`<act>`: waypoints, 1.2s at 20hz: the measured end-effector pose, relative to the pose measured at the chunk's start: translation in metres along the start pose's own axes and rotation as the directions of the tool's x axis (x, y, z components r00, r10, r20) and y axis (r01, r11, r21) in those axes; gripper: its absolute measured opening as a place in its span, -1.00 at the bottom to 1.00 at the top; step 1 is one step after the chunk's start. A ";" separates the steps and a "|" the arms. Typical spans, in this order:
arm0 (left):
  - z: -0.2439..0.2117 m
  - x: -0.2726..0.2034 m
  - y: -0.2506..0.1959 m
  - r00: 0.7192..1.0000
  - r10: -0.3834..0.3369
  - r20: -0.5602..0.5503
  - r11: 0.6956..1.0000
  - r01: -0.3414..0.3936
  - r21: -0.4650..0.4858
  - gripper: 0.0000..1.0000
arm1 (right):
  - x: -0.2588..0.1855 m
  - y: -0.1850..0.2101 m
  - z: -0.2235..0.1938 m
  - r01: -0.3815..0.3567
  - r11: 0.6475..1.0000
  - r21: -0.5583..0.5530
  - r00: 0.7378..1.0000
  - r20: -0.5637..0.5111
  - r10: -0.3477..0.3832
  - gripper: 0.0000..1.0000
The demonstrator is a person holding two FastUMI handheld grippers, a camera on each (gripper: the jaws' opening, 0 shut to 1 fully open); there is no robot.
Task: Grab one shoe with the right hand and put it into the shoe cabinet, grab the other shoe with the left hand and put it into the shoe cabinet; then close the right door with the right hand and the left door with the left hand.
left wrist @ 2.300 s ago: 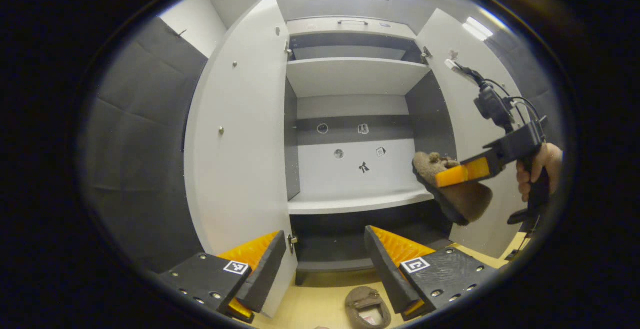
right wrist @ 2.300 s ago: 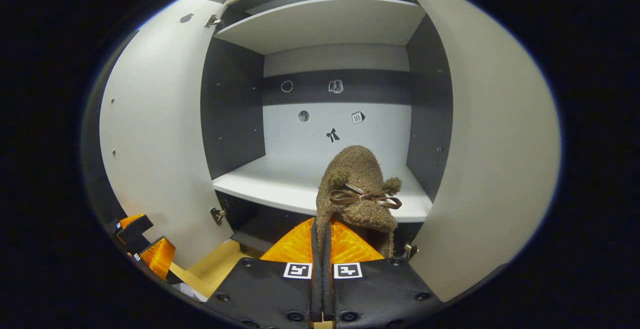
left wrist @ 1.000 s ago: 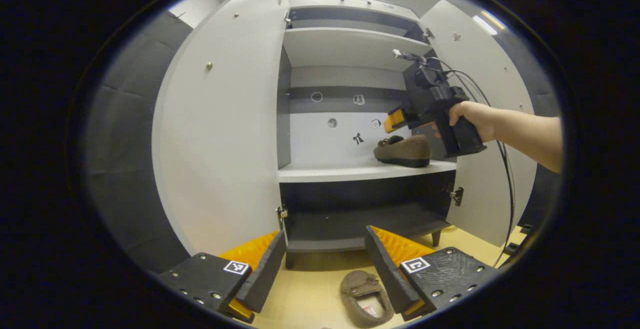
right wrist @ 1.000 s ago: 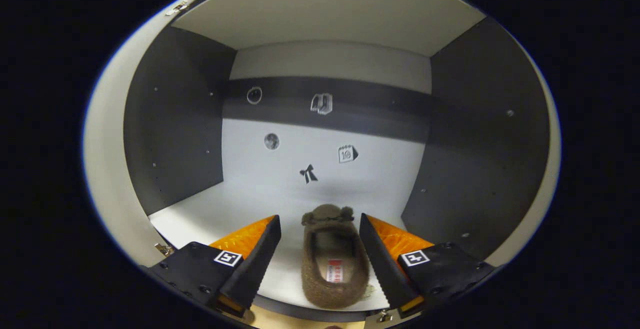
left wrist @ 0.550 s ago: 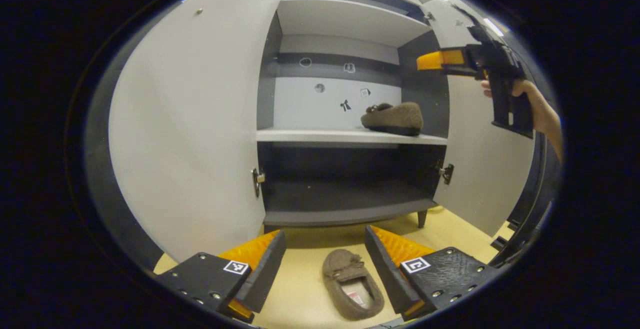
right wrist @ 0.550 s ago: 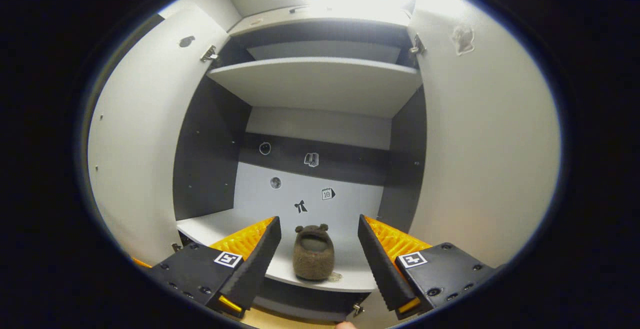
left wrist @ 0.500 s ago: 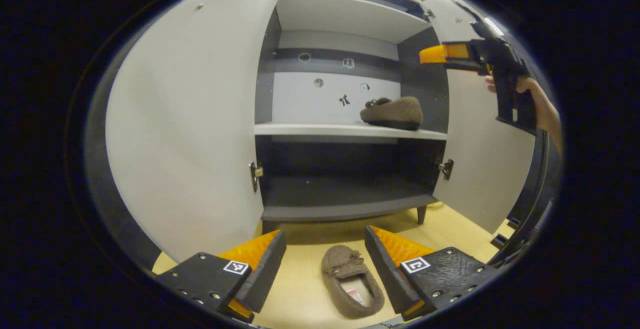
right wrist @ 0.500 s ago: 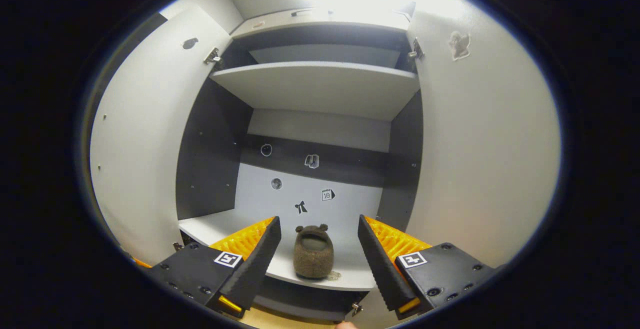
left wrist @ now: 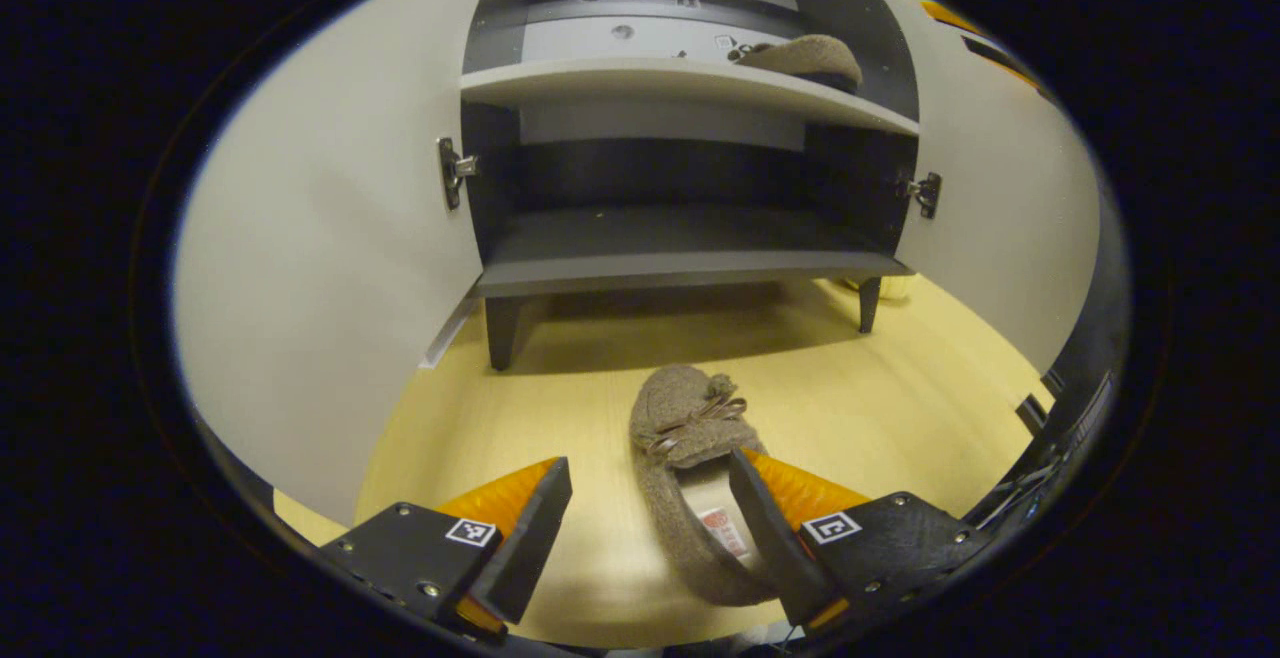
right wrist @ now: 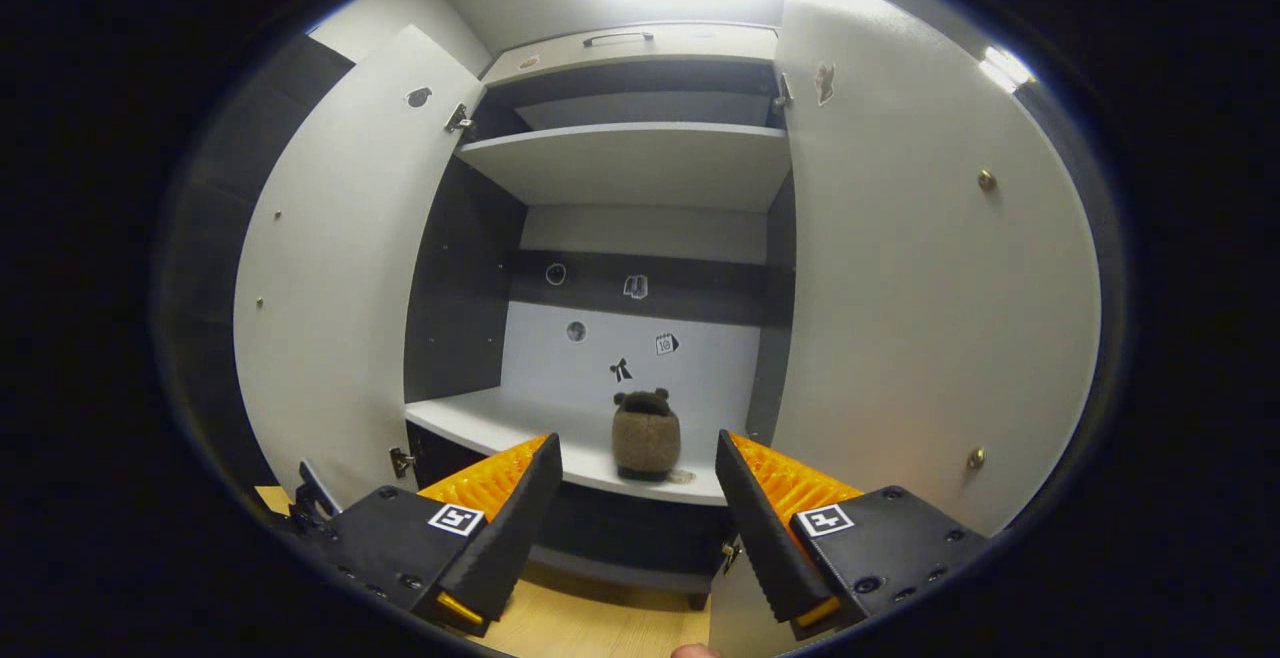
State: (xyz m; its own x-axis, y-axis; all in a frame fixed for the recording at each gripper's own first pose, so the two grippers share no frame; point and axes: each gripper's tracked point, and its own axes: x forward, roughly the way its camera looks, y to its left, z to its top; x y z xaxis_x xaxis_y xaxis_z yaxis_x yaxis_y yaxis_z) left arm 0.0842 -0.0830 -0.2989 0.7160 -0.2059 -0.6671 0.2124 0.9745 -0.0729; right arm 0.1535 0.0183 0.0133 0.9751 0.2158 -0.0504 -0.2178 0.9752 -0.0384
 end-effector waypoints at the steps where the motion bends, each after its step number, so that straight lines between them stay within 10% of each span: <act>1: 0.000 0.002 0.001 1.000 0.010 -0.014 1.000 -0.010 -0.003 0.89 | -0.005 0.004 -0.008 -0.007 1.000 0.008 1.000 -0.022 0.007 0.95; 6: 0.013 0.001 0.004 0.992 0.044 -0.122 0.999 -0.045 -0.010 0.96 | -0.022 0.000 -0.026 0.010 1.000 0.001 0.997 -0.076 -0.010 0.96; 16: 0.022 0.002 -0.005 0.984 0.051 -0.170 0.997 -0.059 -0.041 -0.75 | -0.041 -0.001 -0.039 0.012 1.000 0.018 0.993 -0.117 -0.010 0.95; 24: 0.067 -0.011 -0.005 0.997 0.036 -0.061 0.996 -0.041 -0.074 -0.96 | -0.050 0.002 -0.041 -0.011 1.000 0.024 0.992 -0.127 0.014 0.95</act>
State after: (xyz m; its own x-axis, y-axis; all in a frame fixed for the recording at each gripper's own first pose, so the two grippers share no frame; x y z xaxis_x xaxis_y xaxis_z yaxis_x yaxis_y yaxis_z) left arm 0.1199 -0.0912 -0.2414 0.6810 -0.1644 -0.7136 0.1334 0.9860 -0.0999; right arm 0.1023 0.0076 -0.0254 0.9589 0.2212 -0.1777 -0.2273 0.9737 -0.0142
